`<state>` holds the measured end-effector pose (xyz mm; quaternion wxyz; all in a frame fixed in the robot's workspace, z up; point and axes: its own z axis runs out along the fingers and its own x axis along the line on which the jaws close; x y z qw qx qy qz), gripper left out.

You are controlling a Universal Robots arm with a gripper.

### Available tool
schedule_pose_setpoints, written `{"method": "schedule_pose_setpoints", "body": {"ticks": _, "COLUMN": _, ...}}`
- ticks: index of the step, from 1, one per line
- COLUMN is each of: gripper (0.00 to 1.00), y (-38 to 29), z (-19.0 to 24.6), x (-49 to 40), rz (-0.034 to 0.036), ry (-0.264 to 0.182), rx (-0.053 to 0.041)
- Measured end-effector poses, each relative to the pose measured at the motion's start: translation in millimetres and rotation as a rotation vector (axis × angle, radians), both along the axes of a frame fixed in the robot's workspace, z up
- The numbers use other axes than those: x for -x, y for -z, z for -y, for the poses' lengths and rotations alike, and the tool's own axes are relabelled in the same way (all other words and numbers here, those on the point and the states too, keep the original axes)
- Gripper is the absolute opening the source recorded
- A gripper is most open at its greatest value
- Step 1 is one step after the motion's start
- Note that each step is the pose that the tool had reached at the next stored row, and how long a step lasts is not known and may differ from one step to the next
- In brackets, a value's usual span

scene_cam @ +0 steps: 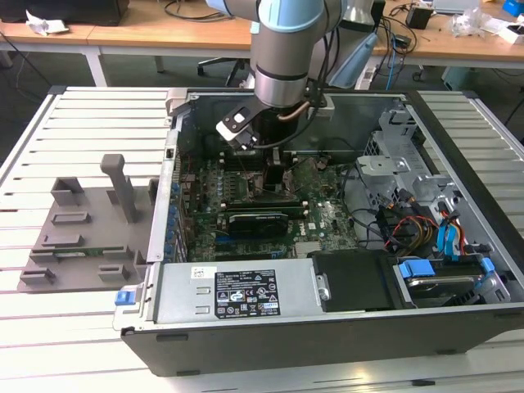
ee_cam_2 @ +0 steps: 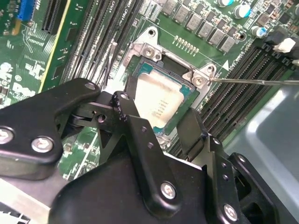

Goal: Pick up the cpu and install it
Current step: 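Place the cpu into insertion slot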

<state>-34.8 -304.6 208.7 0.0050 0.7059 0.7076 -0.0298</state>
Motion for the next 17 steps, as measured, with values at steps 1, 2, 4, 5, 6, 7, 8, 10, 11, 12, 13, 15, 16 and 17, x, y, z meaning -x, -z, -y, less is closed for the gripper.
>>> {"method": "schedule_pose_setpoints", "body": {"ticks": 1, "gripper": 0.62, "y": -2.6, "z": 0.0, "x": 0.0, "rz": 0.0, "ry": 0.0, "rx": 0.0}}
{"method": "schedule_pose_setpoints", "body": {"ticks": 2, "gripper": 0.62, "y": -4.6, "z": 0.0, "x": 0.0, "rz": 0.0, "ry": 0.0, "rx": 0.0}}
{"method": "schedule_pose_setpoints", "body": {"ticks": 4, "gripper": 0.62, "y": -8.6, "z": 0.0, "x": 0.0, "rz": 0.0001, "ry": 0.0, "rx": -0.0001}}
{"method": "schedule_pose_setpoints", "body": {"ticks": 5, "gripper": 0.62, "y": -10.0, "z": 0.0, "x": 0.0, "rz": 0.0, "ry": 0.0, "rx": 0.0001}}
{"method": "schedule_pose_setpoints", "body": {"ticks": 6, "gripper": 0.62, "y": -11.9, "z": 0.0, "x": 0.0, "rz": 0.0, "ry": 0.0, "rx": 0.0}}
{"method": "schedule_pose_setpoints", "body": {"ticks": 7, "gripper": 0.62, "y": -13.5, "z": 0.0, "x": 0.0, "rz": 0.0, "ry": 0.0, "rx": 0.0002}}
{"method": "schedule_pose_setpoints", "body": {"ticks": 8, "gripper": 0.62, "y": -15.1, "z": -0.2, "x": -0.1, "rz": 0.0, "ry": 0.0, "rx": 0.0005}}
{"method": "schedule_pose_setpoints", "body": {"ticks": 10, "gripper": 0.62, "y": -20.8, "z": -1.0, "x": -0.1, "rz": 0.0001, "ry": 0.0, "rx": 0.002}}
{"method": "schedule_pose_setpoints", "body": {"ticks": 11, "gripper": 0.6, "y": -23.0, "z": -1.1, "x": -0.1, "rz": 0.0001, "ry": 0.0, "rx": 0.0021}}
{"method": "schedule_pose_setpoints", "body": {"ticks": 12, "gripper": 0.47, "y": -25.6, "z": -1.1, "x": 0.0, "rz": 0.0001, "ry": 0.0, "rx": 0.0021}}
{"method": "schedule_pose_setpoints", "body": {"ticks": 13, "gripper": 0.41, "y": -28.8, "z": -1.2, "x": 0.0, "rz": 0.0001, "ry": 0.0, "rx": 0.0022}}
{"method": "schedule_pose_setpoints", "body": {"ticks": 15, "gripper": 0.29, "y": -33.9, "z": -1.2, "x": 0.0, "rz": 0.0001, "ry": 0.0, "rx": 0.0022}}
{"method": "schedule_pose_setpoints", "body": {"ticks": 16, "gripper": 0.23, "y": -35.6, "z": -1.2, "x": 0.0, "rz": 0.0001, "ry": 0.0, "rx": 0.0022}}
{"method": "schedule_pose_setpoints", "body": {"ticks": 17, "gripper": 0.17, "y": -38.2, "z": -1.2, "x": 0.0, "rz": 0.0001, "ry": 0.0, "rx": 0.0022}}
